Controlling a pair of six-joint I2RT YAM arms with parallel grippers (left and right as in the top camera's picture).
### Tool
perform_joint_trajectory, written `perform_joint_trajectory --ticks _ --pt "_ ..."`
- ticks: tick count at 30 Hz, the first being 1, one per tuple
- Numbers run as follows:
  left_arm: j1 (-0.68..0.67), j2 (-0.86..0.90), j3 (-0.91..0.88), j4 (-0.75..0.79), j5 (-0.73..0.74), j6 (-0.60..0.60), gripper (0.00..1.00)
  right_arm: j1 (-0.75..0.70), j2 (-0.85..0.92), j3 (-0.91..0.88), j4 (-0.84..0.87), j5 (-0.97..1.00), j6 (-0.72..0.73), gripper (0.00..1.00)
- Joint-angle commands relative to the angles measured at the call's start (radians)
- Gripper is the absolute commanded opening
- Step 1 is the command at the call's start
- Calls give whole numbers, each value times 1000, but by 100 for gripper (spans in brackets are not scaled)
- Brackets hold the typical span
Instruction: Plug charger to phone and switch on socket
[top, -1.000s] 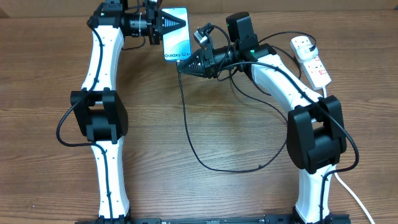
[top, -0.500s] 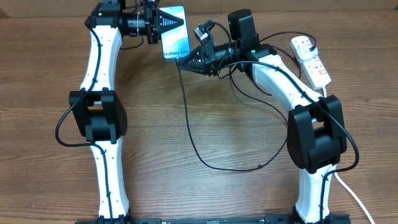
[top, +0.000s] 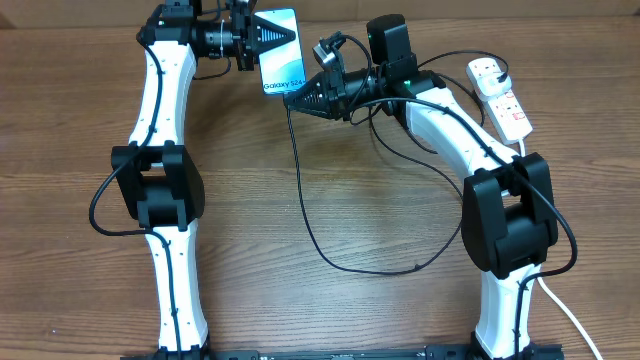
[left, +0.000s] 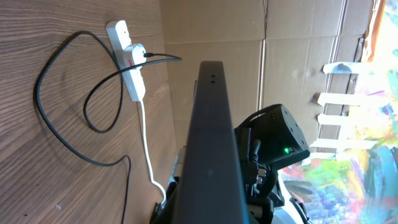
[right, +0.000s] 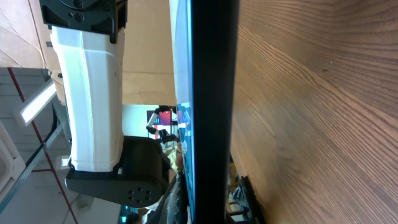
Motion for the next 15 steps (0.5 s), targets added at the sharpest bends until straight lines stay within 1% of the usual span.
perform_joint_trajectory --ticks 1,3,5,9,11,15 --pt "-53 -23 15 -18 98 24 4 -31 4 19 39 101 -10 4" --pt "-47 -23 15 -18 95 24 4 -34 4 19 39 84 -29 4" --pt "-42 -23 15 -18 87 23 4 -37 4 19 39 63 -34 10" --pt "-32 -23 15 -18 86 19 4 -42 4 19 39 27 -60 26" --pt "-27 -23 15 -18 79 15 4 -42 3 19 39 13 -60 31" --pt "-26 -23 15 -18 64 16 4 -44 3 19 39 2 -74 33"
